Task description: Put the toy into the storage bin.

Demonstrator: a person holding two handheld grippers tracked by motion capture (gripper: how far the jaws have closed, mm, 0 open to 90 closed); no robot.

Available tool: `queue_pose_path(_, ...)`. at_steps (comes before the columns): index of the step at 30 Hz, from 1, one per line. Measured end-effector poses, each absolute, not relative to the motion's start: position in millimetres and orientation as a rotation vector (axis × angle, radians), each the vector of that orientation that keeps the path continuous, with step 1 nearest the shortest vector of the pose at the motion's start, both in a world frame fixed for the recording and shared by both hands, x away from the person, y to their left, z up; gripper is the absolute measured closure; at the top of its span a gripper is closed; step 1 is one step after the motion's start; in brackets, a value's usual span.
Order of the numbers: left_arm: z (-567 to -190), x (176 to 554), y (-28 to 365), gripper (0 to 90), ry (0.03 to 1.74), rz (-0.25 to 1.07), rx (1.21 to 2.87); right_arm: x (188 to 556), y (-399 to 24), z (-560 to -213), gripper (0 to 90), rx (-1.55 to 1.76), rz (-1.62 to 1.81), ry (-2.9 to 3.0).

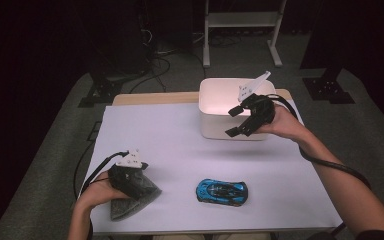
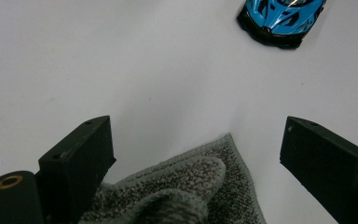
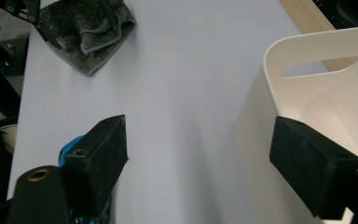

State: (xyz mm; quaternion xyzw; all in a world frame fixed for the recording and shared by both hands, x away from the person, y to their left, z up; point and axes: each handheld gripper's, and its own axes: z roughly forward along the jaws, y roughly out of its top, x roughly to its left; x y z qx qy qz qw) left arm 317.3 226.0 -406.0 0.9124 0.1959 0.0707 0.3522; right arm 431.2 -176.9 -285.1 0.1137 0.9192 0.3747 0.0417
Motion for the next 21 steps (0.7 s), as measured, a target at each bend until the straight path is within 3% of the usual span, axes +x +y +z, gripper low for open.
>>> queue_pose_path(15,-407,316,230,8.8,0.515,0.171,2.363,479,-167,-295,24.5,0.376,1.012,2.827)
queue_pose_path(21,-409,316,231,8.8,0.524,0.166,2.361,495,-163,-311,44.1,0.391,0.975,2.867)
